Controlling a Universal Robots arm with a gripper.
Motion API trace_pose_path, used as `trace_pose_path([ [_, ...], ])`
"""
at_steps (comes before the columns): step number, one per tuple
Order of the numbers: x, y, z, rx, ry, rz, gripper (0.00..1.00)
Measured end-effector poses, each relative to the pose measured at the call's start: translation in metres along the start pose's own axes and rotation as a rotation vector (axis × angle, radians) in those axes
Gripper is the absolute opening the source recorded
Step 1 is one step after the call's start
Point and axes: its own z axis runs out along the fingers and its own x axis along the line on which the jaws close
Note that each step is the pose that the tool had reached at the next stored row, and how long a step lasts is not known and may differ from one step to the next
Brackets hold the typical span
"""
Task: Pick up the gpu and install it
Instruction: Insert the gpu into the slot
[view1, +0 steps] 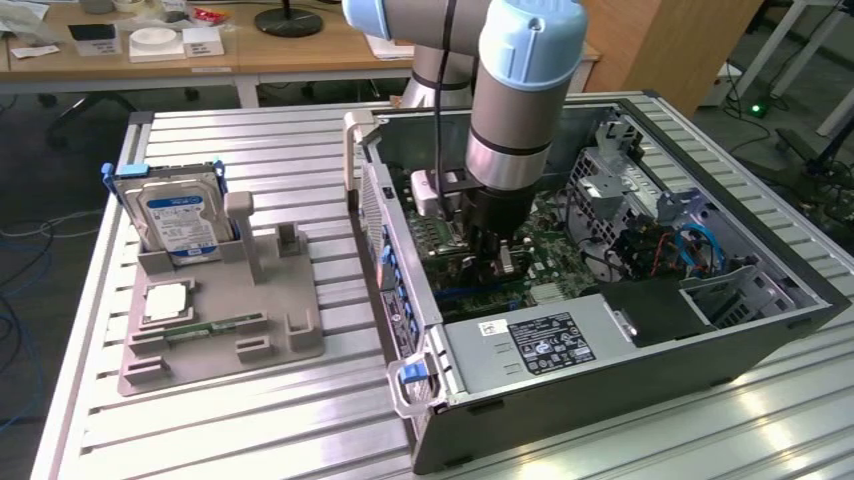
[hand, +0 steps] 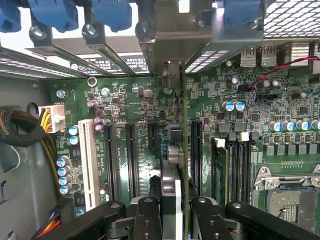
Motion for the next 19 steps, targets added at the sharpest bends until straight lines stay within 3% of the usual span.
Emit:
trace_pose_path([
  [4,-0.0001,0.0000,-0.0003,-0.0010,-0.0007,0.000,0.28],
  [8,-0.0001,-0.0002,-0.0022,-0.0086,-0.0001,0.000,0.28],
  [19,0.0000,0.0001,0.0008,-0.0103,0.0004,0.000,0.28],
])
